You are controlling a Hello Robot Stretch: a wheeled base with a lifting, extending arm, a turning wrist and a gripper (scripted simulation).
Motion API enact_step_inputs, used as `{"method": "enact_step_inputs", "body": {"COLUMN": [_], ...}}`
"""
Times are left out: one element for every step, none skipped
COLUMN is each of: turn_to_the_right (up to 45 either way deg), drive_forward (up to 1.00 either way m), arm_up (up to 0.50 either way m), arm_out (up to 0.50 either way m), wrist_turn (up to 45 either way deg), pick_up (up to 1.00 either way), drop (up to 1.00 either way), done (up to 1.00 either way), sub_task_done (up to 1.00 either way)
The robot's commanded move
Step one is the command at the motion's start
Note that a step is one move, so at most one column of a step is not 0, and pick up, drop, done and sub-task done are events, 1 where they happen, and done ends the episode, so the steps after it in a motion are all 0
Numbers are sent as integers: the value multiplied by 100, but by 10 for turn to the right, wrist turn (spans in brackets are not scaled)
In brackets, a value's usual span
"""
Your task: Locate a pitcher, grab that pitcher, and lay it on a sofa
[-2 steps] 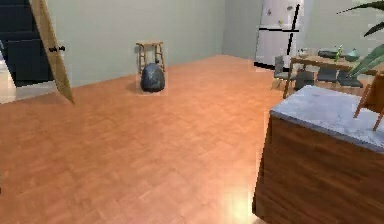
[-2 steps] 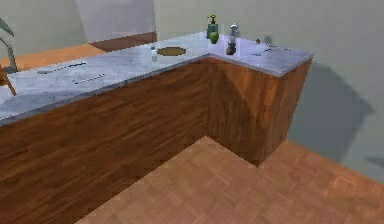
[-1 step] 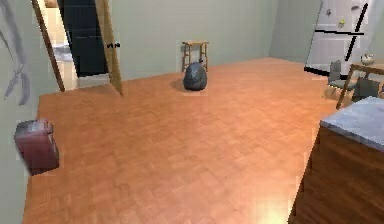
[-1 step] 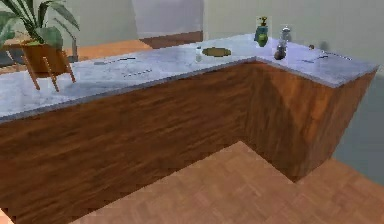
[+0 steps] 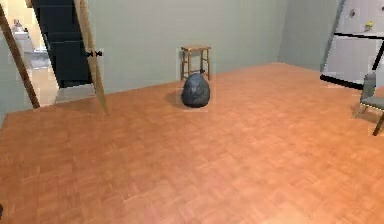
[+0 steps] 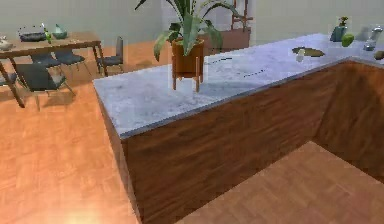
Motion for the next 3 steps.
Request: {"method": "enact_step_inputs", "body": {"turn_to_the_right": [150, 0, 420], "drive_forward": [0, 60, 0], "arm_up": [0, 0, 0], "arm_out": [0, 0, 0], "wrist_turn": [0, 0, 0], "pick_up": [0, 0, 0], "drop": [0, 0, 0], "done": [0, 0, 0], "sub_task_done": [0, 0, 0]}}
